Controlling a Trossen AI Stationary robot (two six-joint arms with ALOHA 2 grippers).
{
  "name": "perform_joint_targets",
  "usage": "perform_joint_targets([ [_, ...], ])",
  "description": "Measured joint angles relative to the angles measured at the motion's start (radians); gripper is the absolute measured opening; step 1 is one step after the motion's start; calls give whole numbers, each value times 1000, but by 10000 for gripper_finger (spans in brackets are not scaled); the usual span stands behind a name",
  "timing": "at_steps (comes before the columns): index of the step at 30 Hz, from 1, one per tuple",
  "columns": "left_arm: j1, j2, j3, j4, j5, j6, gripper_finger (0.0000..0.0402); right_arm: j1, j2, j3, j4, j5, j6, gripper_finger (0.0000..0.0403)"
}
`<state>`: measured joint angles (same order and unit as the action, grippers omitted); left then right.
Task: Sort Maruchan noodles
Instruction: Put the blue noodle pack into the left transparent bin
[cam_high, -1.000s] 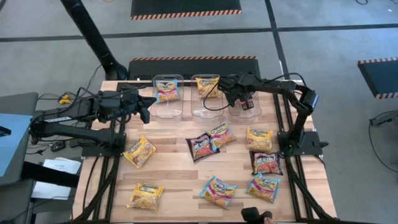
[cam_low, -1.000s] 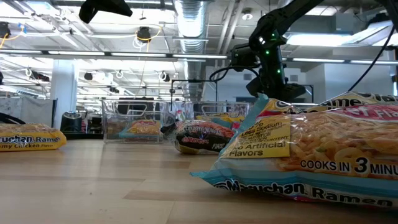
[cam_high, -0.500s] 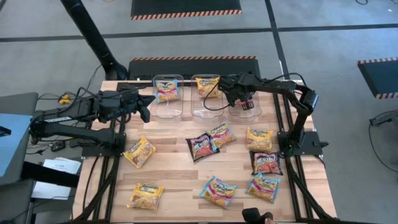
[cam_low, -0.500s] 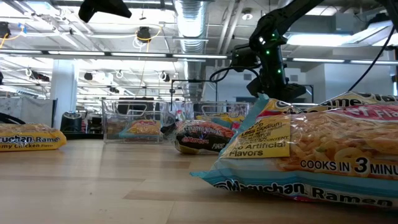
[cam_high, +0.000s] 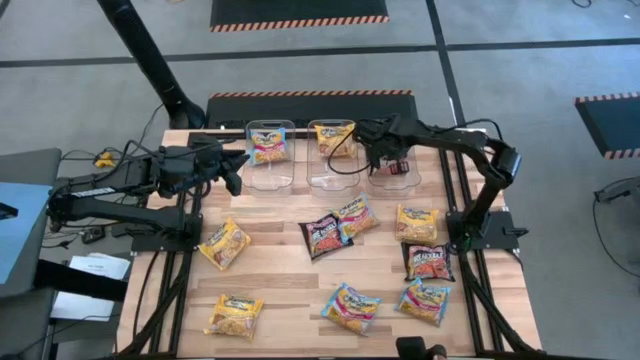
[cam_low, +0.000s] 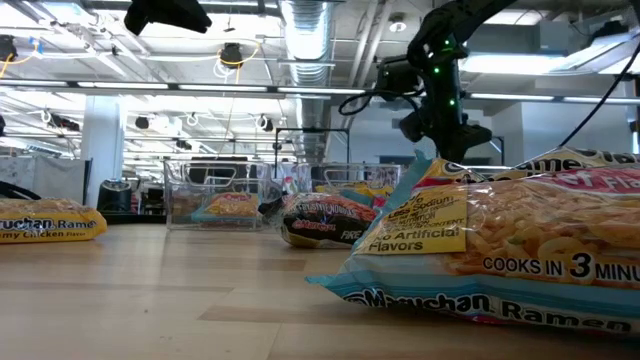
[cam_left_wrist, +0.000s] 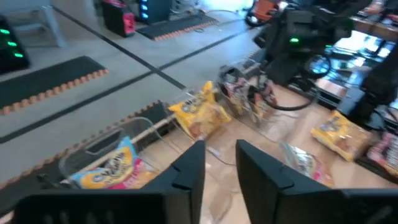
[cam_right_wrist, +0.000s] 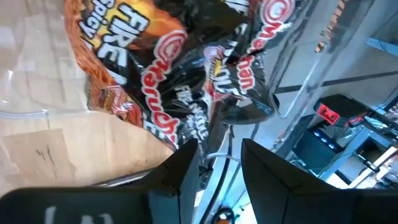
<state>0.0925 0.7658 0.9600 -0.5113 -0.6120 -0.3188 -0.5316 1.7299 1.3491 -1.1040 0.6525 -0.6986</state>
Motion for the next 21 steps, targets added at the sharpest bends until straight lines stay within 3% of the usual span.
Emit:
perform_joint_targets([
  [9,0,0,0,14,-39,-15,115,13,-44,4,3,0,61,145],
  [21,0,0,0,195,81,96,116,106,-120,155,0,0,283,145],
])
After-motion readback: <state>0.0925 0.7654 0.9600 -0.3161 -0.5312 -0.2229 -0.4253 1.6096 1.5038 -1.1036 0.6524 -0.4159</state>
